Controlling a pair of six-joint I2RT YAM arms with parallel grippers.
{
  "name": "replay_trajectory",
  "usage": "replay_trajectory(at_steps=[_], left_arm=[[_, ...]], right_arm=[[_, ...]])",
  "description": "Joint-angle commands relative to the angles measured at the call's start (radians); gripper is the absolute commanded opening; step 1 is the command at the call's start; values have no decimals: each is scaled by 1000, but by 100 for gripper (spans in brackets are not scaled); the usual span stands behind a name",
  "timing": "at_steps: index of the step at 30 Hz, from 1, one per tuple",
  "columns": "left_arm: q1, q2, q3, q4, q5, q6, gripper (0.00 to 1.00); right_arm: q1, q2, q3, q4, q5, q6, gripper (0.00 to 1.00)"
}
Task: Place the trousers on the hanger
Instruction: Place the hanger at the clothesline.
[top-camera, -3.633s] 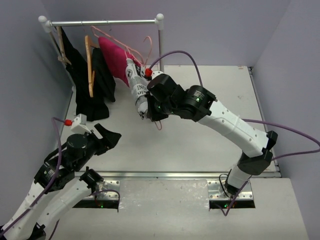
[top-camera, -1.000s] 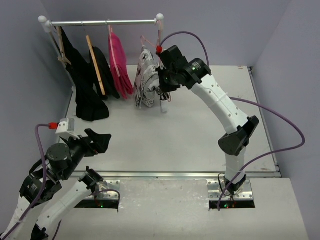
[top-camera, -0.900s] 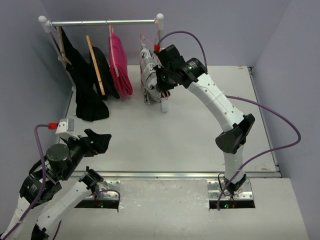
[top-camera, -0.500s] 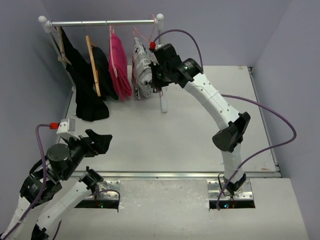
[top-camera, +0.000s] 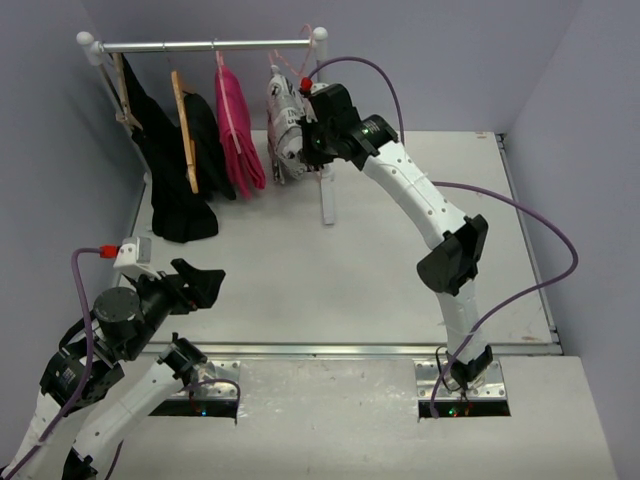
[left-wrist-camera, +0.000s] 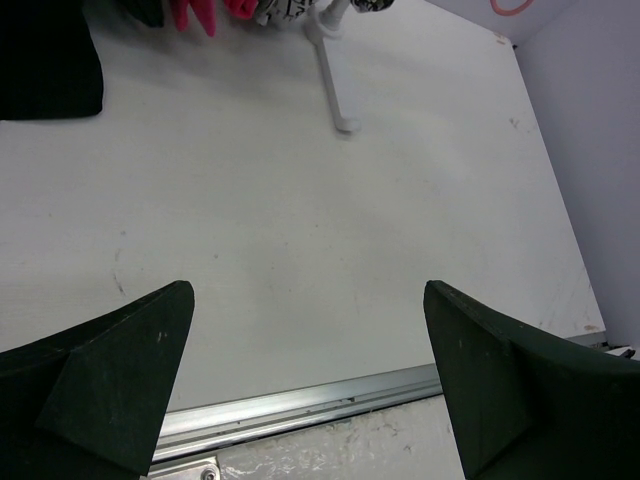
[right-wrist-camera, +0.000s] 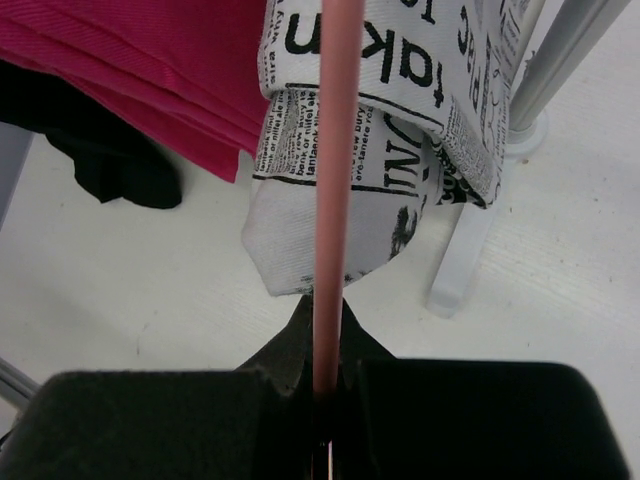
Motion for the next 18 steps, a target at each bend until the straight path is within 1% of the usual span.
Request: replay_trajectory(at_steps=[1, 9, 18], left_arm=[[-9, 11, -7, 54, 12, 5, 97], [-9, 7, -8, 52, 13, 3, 97], [-8, 6, -8, 54, 16, 5, 97]], right_arm=[[-23, -28, 96, 257, -7, -25, 0], [-33, 31, 121, 286, -45, -27, 0], [-33, 69, 123, 303, -47, -33, 0]])
